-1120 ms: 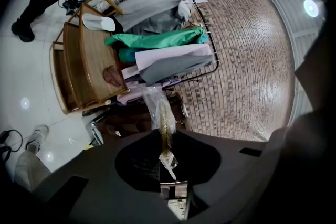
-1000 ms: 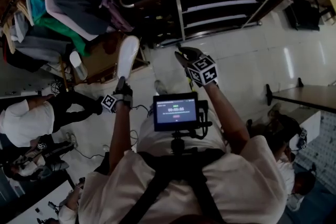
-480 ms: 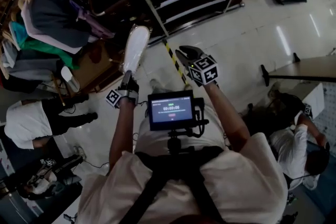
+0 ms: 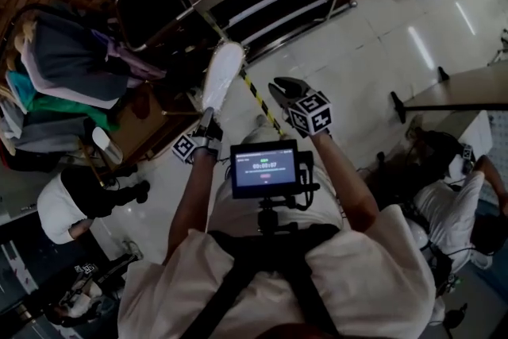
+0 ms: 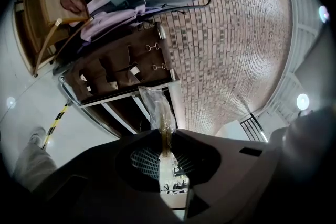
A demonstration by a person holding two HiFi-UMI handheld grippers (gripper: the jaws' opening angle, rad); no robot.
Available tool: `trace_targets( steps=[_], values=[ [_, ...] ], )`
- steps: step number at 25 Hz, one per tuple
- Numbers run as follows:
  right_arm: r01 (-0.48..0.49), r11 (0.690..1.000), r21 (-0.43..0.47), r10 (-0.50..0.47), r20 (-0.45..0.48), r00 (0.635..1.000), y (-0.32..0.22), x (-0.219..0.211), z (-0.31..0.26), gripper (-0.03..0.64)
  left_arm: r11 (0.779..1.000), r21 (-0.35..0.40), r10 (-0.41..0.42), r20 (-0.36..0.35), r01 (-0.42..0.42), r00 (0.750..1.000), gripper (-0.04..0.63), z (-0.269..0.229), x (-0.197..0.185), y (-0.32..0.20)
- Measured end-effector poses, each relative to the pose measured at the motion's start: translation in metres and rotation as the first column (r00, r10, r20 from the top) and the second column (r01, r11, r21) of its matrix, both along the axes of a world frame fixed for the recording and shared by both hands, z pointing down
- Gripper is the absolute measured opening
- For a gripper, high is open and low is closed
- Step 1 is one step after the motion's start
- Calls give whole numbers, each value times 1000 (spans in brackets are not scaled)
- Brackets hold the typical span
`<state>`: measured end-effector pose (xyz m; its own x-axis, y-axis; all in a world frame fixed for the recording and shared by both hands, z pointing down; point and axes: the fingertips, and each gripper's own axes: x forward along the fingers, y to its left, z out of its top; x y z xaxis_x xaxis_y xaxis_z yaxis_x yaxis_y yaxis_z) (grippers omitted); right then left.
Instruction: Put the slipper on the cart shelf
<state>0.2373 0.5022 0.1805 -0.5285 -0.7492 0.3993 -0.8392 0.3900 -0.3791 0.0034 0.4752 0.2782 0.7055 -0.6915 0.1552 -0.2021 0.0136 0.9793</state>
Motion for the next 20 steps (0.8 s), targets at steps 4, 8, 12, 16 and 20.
trace_targets(
  steps=[4, 8, 12, 16, 20],
  values=[
    [3, 1000, -13, -3, -19, 1000, -17, 3, -2, 97, 1000, 1, 17, -14, -17, 1000, 58, 7, 13, -29],
    [-12, 1000, -5, 11, -50, 999, -52, 23, -12, 97, 999, 4, 50, 18, -50, 999, 58, 12, 32, -64],
    [-39, 999, -9, 38, -57, 998, -82, 34, -10, 97, 996, -3, 92, -42, -92, 995, 58, 11, 58, -87],
    [-42, 999, -29, 40, -69, 997, -102, 37, 0, 97, 995, -28, 96, -64, -98, 993, 58, 23, 68, -103],
    [-36, 998, -48, 32, -70, 997, -119, 41, 9, 97, 994, -52, 95, -59, -98, 994, 58, 36, 73, -116]
  ],
)
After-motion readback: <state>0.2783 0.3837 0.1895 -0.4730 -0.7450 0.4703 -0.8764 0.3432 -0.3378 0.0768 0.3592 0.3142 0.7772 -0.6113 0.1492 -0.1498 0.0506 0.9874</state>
